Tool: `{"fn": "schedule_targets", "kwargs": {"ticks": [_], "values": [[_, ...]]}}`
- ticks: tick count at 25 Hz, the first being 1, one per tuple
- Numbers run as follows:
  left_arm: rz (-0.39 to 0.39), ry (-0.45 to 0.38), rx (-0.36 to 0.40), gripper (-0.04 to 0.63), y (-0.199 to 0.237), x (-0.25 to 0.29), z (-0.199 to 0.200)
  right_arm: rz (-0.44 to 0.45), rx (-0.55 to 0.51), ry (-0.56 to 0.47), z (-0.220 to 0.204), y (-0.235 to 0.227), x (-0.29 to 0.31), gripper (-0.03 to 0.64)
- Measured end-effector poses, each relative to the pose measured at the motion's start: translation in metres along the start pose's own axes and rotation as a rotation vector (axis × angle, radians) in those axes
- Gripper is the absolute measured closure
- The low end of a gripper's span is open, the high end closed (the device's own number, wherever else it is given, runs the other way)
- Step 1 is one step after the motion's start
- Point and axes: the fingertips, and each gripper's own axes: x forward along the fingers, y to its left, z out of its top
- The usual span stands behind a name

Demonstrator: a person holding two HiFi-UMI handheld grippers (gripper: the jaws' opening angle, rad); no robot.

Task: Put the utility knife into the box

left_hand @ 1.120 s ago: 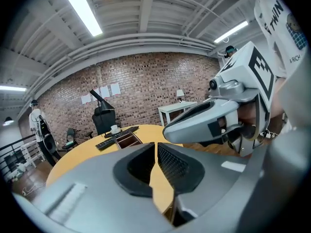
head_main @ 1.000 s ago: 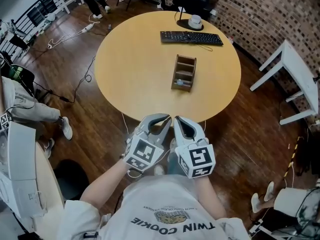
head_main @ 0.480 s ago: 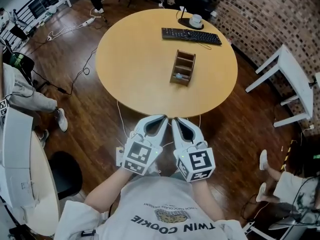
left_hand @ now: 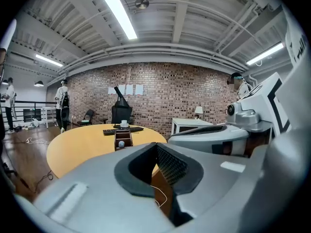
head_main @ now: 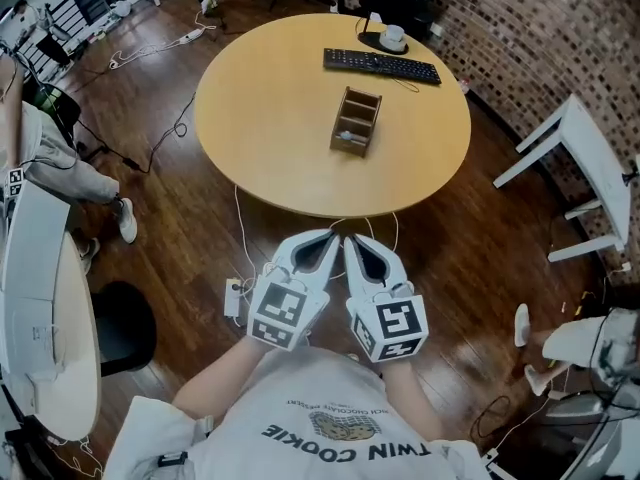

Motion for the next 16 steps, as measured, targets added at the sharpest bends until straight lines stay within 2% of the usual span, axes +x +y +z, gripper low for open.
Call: {"fn": "schedule_targets", "kwargs": {"ticks": [16], "values": [[0.05, -0.004, -0.014, 0.588, -0.108, -0.013, -0.004, 0.032, -0.003, -0.012, -0.022, -0.025, -0.102, 0.615]]}}
